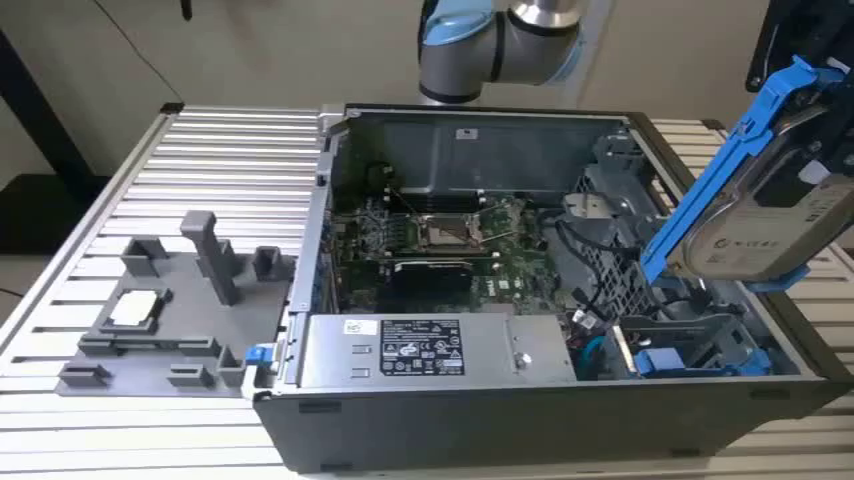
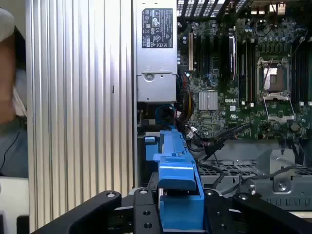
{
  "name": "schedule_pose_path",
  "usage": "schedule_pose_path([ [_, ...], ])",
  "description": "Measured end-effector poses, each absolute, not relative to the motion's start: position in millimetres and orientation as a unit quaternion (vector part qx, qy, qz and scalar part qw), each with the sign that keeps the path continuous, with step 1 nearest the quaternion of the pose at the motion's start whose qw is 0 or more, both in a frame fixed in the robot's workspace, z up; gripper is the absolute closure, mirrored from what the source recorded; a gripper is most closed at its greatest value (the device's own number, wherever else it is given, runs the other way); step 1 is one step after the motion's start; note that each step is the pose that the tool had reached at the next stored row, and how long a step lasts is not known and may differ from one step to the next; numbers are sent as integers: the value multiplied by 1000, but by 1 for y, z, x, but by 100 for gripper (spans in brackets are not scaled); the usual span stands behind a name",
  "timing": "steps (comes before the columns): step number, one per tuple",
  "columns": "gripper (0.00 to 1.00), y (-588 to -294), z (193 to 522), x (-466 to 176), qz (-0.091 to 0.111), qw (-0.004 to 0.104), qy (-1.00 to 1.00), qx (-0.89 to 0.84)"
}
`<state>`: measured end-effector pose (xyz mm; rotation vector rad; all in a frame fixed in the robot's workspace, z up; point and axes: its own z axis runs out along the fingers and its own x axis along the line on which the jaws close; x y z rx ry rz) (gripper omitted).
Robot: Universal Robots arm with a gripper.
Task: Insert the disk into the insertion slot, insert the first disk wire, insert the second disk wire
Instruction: 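Insert the disk into the insertion slot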
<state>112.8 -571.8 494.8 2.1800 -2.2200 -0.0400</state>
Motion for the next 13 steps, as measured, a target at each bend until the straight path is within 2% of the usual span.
schedule_pose_path([
  [13,67,-572,492,113,-12,14,-713,701],
])
